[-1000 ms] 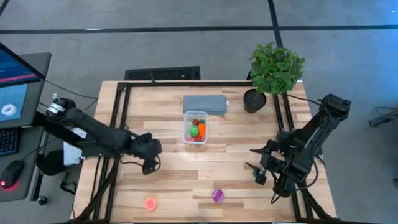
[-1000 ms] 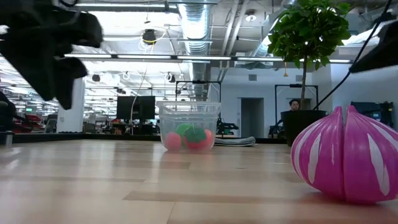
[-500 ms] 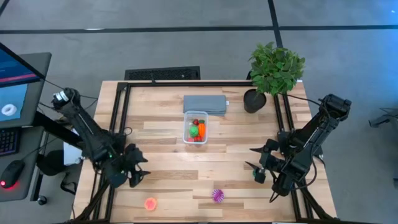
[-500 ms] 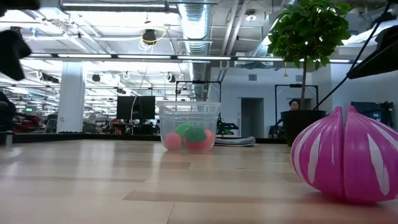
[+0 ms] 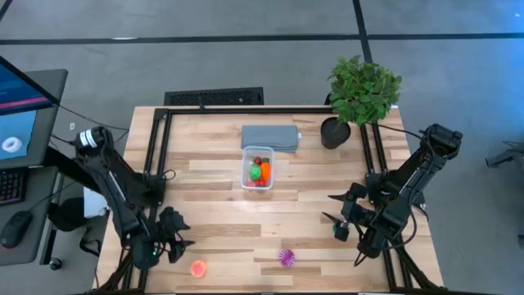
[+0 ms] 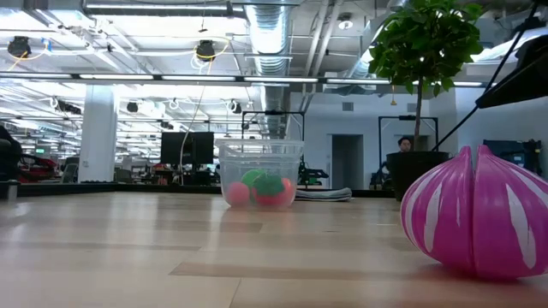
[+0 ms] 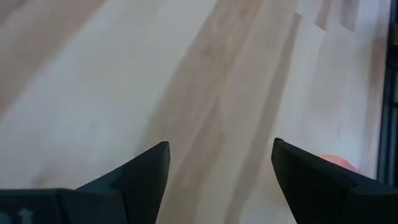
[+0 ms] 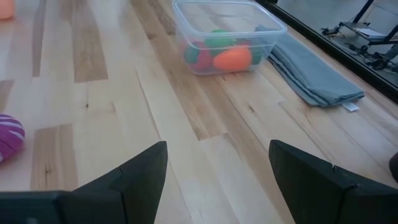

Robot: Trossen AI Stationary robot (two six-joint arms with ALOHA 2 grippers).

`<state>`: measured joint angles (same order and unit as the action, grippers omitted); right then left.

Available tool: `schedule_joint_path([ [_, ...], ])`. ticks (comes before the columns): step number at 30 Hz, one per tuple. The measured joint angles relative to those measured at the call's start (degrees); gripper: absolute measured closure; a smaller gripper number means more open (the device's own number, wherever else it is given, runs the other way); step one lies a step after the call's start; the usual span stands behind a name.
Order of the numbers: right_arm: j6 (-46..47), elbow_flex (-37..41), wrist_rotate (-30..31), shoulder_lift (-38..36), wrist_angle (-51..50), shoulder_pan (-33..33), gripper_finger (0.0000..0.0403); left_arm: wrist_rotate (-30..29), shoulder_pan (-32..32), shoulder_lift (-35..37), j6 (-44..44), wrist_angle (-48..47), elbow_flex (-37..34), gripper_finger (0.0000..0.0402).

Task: Pick and placing Produce into tupperware
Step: Put the pink peach into the transparent bin

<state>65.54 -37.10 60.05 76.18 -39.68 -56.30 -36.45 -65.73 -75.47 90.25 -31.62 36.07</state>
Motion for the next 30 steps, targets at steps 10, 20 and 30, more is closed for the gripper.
schedule_joint_path([
  [10,-4.70,0.00,0.04,0.00,3.21,1.76,0.0097,1.37,-5.23,-2.89,8.55,11.18,1.01,0.0132],
  [20,-12.58,-0.02,-0.04,0.00,9.29,2.87,0.0097,9.37,-1.69,-4.12,15.69,-3.22,14.32,0.0132],
  [30,-11.46,2.34,-2.88,0.00,17.18,-0.39,0.0097,22.85,4.95,-12.45,15.35,-14.42,26.81,0.0132],
])
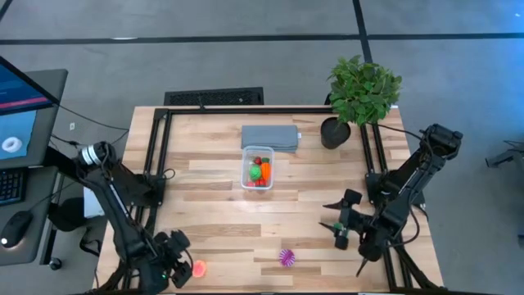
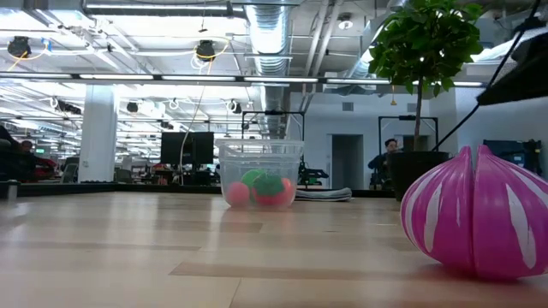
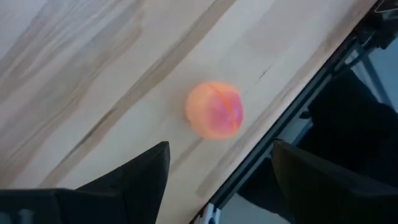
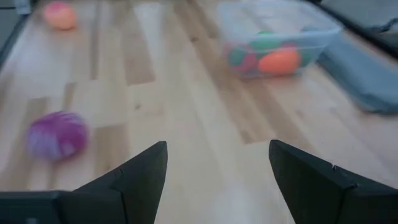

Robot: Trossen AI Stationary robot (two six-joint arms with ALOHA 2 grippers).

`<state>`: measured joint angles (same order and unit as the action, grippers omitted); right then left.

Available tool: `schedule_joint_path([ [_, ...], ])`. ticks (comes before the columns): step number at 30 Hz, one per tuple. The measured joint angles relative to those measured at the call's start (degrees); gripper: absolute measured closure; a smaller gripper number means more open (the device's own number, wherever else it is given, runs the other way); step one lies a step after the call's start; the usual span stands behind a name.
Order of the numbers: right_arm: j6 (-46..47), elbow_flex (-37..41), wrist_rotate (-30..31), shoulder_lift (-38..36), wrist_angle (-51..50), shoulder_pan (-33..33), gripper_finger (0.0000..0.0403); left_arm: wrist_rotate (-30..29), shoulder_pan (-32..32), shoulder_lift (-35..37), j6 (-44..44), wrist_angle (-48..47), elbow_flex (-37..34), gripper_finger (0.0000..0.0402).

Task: Pick and placing Produce into tupperware
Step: Put the pink peach into the transparent bin

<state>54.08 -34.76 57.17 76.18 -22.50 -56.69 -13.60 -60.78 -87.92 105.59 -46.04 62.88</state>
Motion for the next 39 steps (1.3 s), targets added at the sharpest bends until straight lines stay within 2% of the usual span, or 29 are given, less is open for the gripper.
schedule_joint_path([
  [5,-1.44,-0.01,-1.69,0.00,3.17,-1.90,0.0097,5.30,2.44,-3.45,-0.04,-4.17,3.55,0.0132],
  [10,-4.91,-1.01,-1.75,-0.02,4.71,-2.42,0.0097,10.57,5.01,-5.15,0.27,-4.27,3.97,0.0132],
  [17,-6.56,-1.05,-2.95,-0.02,5.78,-2.55,0.0097,10.41,6.89,-5.15,-0.41,-3.33,3.97,0.0132],
  [25,-7.63,-1.05,-3.32,-0.02,5.30,-2.73,0.0097,7.38,7.32,-5.66,1.69,-1.07,3.99,0.0132],
  [31,-8.08,-1.05,-3.26,-0.02,5.20,-3.70,0.0097,11.30,7.96,-9.36,1.41,2.08,4.30,0.0132],
  [39,-8.07,-1.05,-3.15,-0.02,5.31,-3.67,0.0097,11.63,8.27,-11.58,0.52,-0.59,6.98,0.0132],
])
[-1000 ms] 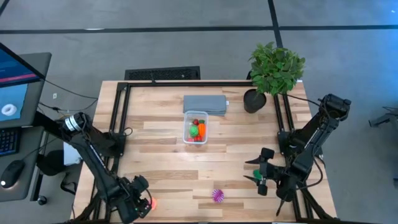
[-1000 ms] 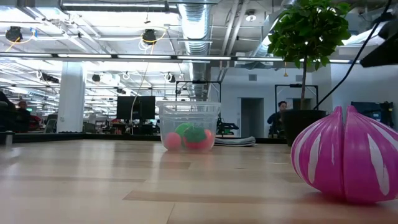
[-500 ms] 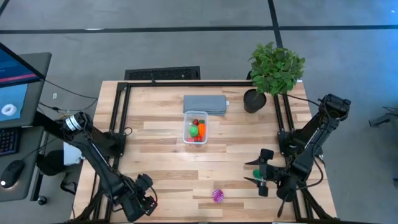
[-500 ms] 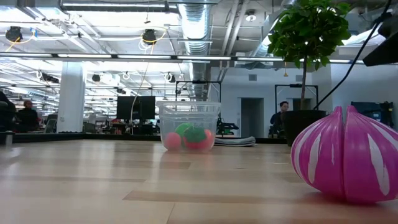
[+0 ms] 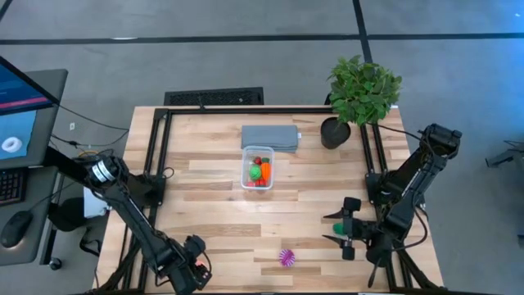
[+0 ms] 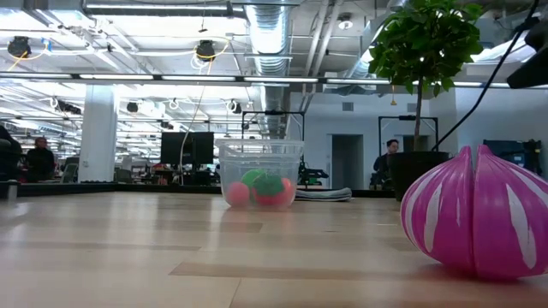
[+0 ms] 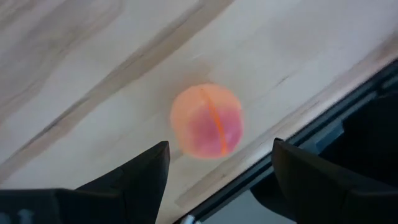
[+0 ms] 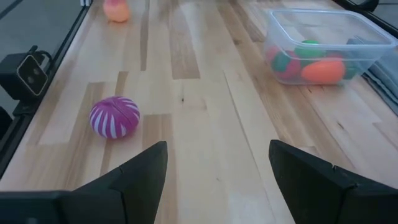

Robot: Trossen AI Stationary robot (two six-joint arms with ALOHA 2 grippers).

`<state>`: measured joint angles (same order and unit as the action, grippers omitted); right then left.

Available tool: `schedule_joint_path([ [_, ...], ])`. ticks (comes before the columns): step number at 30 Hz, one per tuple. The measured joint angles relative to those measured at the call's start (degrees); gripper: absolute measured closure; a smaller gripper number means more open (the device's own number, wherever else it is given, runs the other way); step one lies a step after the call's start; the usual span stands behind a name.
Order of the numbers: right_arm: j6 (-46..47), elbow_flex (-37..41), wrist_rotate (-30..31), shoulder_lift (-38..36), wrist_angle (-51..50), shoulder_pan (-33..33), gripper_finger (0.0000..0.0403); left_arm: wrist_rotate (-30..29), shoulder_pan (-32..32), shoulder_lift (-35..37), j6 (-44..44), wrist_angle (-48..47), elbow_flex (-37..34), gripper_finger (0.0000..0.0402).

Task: Pick and placing Produce into tupperware
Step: Put the pink peach into the transparent bin

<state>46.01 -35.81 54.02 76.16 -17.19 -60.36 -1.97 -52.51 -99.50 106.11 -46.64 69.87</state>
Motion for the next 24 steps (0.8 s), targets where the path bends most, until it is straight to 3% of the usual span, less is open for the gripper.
schedule_joint_path([
  [24,0.06,0.02,0.00,0.00,0.21,0.00,0.0097,-0.58,0.02,-2.84,-0.86,2.38,-1.22,0.0132],
])
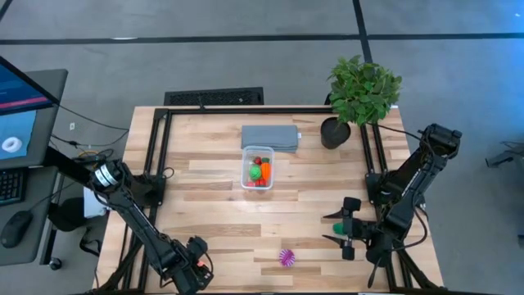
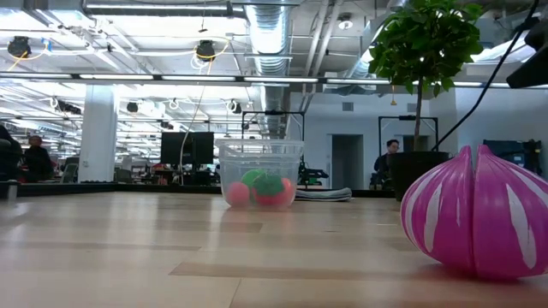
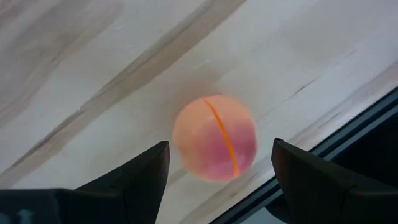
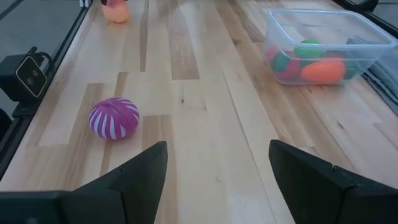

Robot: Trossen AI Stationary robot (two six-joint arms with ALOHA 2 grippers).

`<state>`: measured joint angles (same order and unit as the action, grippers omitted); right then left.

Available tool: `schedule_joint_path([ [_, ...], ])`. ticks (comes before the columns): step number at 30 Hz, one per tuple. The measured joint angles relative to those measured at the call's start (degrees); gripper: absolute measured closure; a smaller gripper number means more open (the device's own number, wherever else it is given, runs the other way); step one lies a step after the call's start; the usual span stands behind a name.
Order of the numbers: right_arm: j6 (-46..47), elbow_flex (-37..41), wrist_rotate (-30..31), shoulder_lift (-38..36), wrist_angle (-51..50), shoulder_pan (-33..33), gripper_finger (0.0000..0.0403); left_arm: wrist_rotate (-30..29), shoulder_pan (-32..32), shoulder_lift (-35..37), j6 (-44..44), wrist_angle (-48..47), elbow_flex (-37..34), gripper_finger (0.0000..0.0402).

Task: Pick and placing Produce into tupperware
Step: Put the pink peach into the transparent bin

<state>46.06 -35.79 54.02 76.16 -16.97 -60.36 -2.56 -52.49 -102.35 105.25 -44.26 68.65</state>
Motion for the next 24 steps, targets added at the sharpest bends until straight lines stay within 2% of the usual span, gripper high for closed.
schedule_joint_path([
  [24,-0.02,0.02,-0.07,0.00,1.14,0.00,0.0097,2.07,1.22,-3.72,-4.96,3.44,-0.53,0.0132],
])
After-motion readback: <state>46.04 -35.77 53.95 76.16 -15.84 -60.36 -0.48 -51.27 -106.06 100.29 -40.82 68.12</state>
